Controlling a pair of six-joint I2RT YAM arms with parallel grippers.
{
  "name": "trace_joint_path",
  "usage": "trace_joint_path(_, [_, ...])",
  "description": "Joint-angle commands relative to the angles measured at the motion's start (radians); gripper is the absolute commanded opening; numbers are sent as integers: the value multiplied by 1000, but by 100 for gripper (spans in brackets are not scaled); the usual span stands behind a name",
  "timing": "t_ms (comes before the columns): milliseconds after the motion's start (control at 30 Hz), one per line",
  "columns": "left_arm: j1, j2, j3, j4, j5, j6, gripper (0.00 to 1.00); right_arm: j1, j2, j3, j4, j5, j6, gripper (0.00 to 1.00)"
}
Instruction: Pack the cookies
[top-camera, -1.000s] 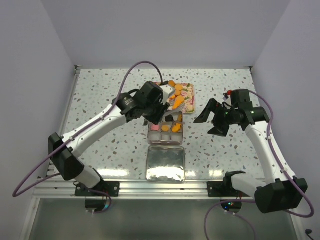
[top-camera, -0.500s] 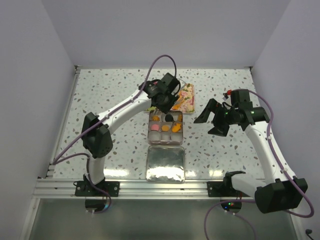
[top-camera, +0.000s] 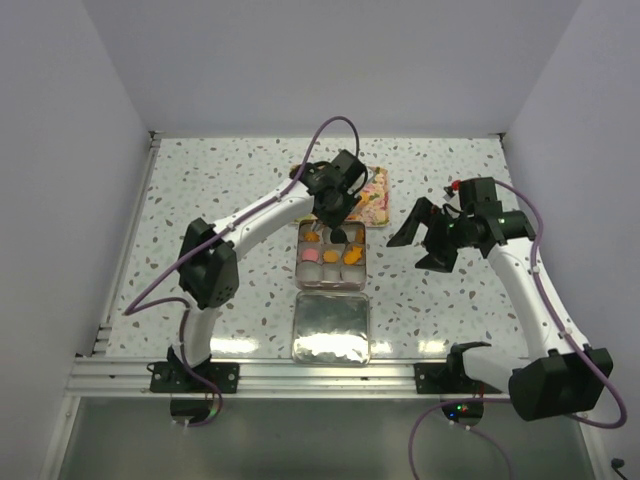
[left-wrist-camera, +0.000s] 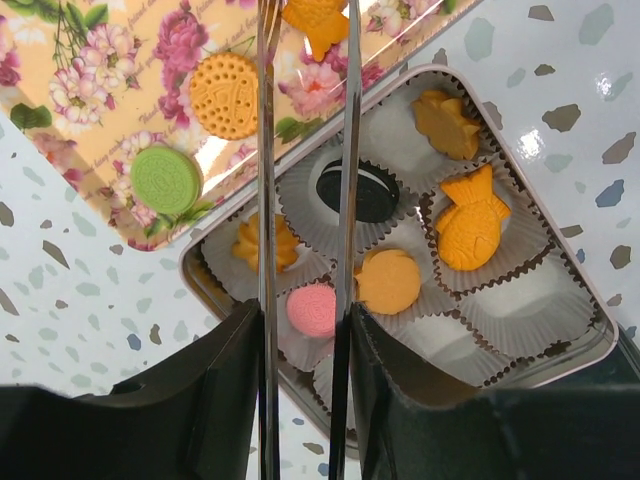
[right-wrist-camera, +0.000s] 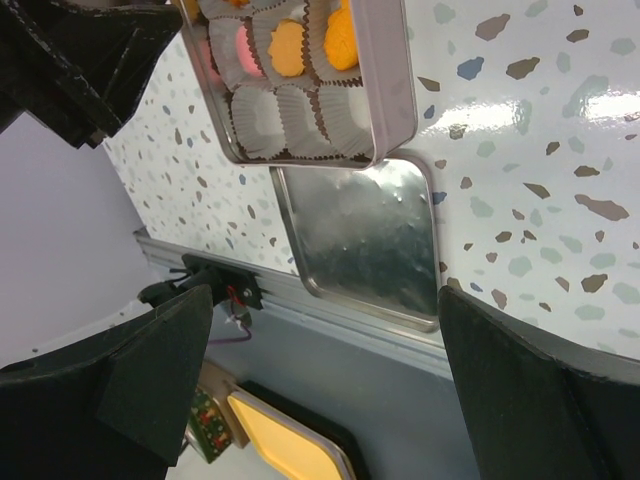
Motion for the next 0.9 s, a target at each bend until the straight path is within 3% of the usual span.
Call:
trace_joint_path(0, [5,7,26,2,-10,27,41,-4,9,25,11,-15,-14,99])
trace_joint_path(133, [5,5,48,2,-53,10,31,-2,13,25,15,-20,-7,99])
trace_joint_path(400, [70,-168,8,77,-113,-12,29,-4,13,35,9,-8,-3,99])
trace_joint_path(567, [73,-333,-73,114,26,68,31,-4,35,75,-5,21,-23,99])
trace_joint_path(867, [2,-611,-410,79,261,100,31,-2,32,69,27,22,-3,99])
